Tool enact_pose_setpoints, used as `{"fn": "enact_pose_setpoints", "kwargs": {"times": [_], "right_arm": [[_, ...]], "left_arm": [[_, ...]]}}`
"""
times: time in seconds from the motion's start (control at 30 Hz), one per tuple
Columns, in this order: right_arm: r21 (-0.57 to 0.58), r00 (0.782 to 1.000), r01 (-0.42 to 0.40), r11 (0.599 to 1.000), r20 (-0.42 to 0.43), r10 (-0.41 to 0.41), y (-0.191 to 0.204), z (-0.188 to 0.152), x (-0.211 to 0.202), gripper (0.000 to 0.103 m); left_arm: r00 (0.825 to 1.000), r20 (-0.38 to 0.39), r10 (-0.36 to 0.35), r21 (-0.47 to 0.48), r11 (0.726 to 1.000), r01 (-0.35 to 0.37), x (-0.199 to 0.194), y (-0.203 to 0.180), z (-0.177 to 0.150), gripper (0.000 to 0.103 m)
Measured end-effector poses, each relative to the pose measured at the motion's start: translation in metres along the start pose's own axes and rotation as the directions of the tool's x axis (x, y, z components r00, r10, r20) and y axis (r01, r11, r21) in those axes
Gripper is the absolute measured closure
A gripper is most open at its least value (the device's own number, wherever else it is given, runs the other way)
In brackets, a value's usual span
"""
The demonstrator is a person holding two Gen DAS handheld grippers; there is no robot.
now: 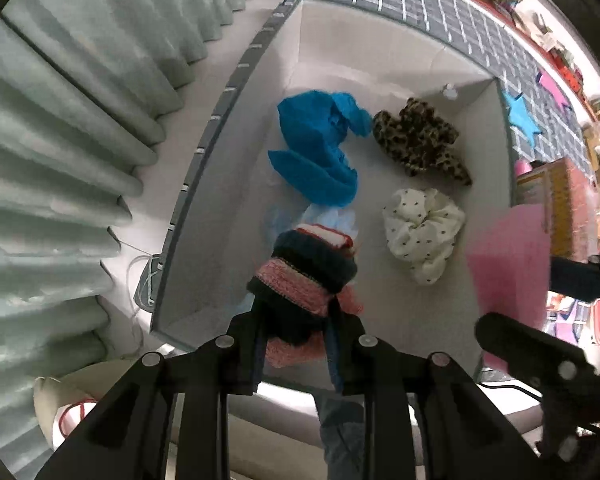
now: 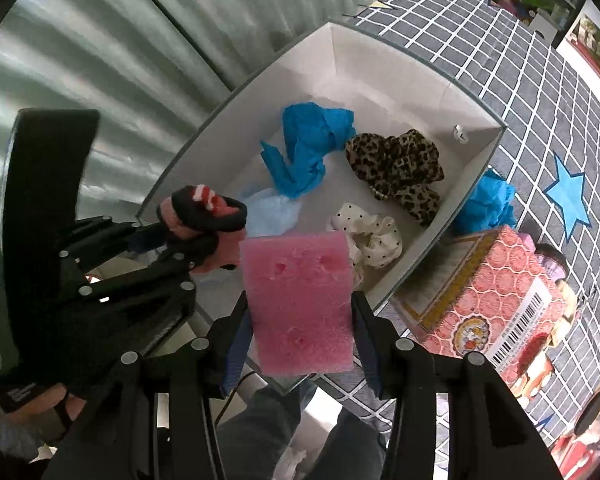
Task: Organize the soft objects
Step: 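Hold the knit item and pink sponge above the box with both tools, then open both tools to drop the knit item and pink sponge into the box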
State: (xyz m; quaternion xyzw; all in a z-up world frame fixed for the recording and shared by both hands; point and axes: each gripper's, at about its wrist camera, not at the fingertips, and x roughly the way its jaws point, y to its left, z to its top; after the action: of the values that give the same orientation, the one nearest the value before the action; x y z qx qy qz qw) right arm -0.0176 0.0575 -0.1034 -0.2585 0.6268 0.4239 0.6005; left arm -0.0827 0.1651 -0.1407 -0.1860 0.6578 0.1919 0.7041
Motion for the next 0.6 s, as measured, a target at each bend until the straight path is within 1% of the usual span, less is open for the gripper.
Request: {"fn": "enact_pose_setpoints", "kwargs": {"times": [0.03, 0.1, 0.13, 0.17, 0.2, 0.23, 0.27, 0.3, 0.33, 0.37, 0.4, 0.47, 0.53, 0.6], "right_arm": [[0.002, 1.0, -0.001, 1.0, -0.004, 0.001, -0.001, 0.0, 0.002, 0.054], [0.007, 1.0, -0.003, 1.0, -0.007, 0.003, -0.003, 0.0, 0.005, 0.054], [0.009, 1.0, -0.007, 1.0, -0.011, 0.007, -0.003, 0.0, 0.006, 0.054], [0.012, 1.0, -0.012, 1.0, -0.013, 0.012, -0.004, -0.001, 0.007, 0.054], [0.015, 1.0, -0.014, 1.0, -0.014, 0.014, -0.003, -0.001, 0.007, 0.054], [0.017, 1.0, -0.017, 1.0, -0.015, 0.017, -0.003, 0.0, 0.008, 0.054], [0.018, 1.0, -0.02, 1.0, -0.016, 0.021, -0.003, 0.0, 0.009, 0.053], [0.02, 1.0, -0.023, 1.0, -0.018, 0.023, -0.002, 0.0, 0.009, 0.052], [0.021, 0.999, -0.026, 0.999, -0.02, 0.026, -0.002, 0.0, 0.009, 0.042], [0.021, 1.0, -0.016, 1.0, -0.019, 0.016, -0.002, 0.0, 0.009, 0.035], [0.022, 1.0, -0.011, 1.0, -0.015, 0.012, -0.002, 0.001, 0.009, 0.034], [0.03, 1.0, -0.024, 0.999, -0.009, 0.025, -0.004, 0.002, 0.006, 0.034], [0.036, 1.0, -0.026, 0.999, 0.0, 0.026, -0.004, 0.002, 0.002, 0.033], [0.036, 1.0, -0.017, 0.999, 0.007, 0.017, -0.004, 0.003, -0.001, 0.017]], "left_arm": [[1.0, -0.004, 0.008, 0.0, 1.0, -0.008, 0.003, 0.001, 0.001, 0.074], [1.0, -0.011, 0.014, 0.0, 1.0, -0.014, 0.007, 0.003, 0.003, 0.064], [1.0, -0.012, 0.013, -0.002, 1.0, -0.013, 0.008, 0.004, 0.004, 0.061], [1.0, -0.011, 0.012, -0.004, 1.0, -0.012, 0.008, 0.005, 0.004, 0.053], [1.0, -0.006, 0.011, -0.005, 1.0, -0.011, 0.007, 0.006, 0.005, 0.042], [1.0, 0.007, 0.013, -0.01, 1.0, -0.013, 0.004, 0.007, 0.005, 0.035], [1.0, 0.019, 0.014, -0.016, 1.0, -0.013, 0.002, 0.008, 0.005, 0.022], [0.999, 0.039, 0.007, -0.028, 1.0, -0.006, -0.003, 0.01, 0.005, 0.02], [0.999, 0.051, 0.001, -0.036, 0.999, 0.001, -0.006, 0.012, 0.004, 0.02], [0.998, 0.058, 0.0, -0.041, 0.999, 0.003, -0.009, 0.014, 0.004, 0.019], [0.998, 0.07, -0.005, -0.053, 0.999, 0.008, -0.013, 0.016, 0.004, 0.018], [0.997, 0.081, -0.008, -0.071, 0.997, 0.014, -0.02, 0.022, 0.003, 0.014], [0.996, 0.087, -0.021, -0.09, 0.996, 0.029, -0.024, 0.027, 0.001, 0.014], [0.995, 0.094, -0.028, -0.104, 0.994, 0.038, -0.028, 0.031, -0.001, 0.011]]}}
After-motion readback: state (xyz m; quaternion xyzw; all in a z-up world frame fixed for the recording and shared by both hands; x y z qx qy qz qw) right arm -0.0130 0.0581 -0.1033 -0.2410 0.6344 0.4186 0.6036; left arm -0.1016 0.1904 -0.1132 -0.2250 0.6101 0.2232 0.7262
